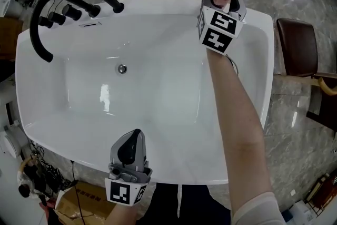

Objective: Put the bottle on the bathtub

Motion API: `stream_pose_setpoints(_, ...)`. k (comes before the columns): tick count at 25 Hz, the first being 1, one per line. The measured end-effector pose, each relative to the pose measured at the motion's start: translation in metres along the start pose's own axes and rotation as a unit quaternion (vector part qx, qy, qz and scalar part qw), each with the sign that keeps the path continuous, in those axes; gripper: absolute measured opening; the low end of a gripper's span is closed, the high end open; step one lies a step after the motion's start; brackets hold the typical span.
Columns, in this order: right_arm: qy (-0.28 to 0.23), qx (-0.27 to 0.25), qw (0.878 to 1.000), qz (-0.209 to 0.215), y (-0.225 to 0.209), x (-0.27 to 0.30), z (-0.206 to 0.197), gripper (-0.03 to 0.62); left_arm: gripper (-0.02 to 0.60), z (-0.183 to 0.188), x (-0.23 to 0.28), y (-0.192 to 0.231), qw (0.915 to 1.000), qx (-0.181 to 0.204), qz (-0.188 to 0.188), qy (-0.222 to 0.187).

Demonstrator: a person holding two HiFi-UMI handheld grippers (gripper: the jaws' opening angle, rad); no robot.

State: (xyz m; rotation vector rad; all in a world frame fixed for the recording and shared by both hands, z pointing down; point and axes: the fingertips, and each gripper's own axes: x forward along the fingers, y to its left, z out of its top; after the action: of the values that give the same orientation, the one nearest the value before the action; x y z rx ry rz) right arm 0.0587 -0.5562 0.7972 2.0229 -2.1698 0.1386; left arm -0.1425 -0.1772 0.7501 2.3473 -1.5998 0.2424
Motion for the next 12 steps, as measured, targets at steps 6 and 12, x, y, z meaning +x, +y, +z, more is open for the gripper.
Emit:
stream_pose_setpoints(6, 0.023, 0.001, 1.000, 0.000, -0.002, 0.000, -0.005, 0.308, 0.009, 0.012, 0.002, -0.002, 0.9999, 0.006, 0.002, -0.010)
stream_pose_setpoints(12, 0.035, 0.002, 0.999, 0.008, -0.003, 0.000, -0.007, 0.308, 0.009, 0.016, 0.001, -0.007, 0.9999, 0.007, -0.001, -0.012)
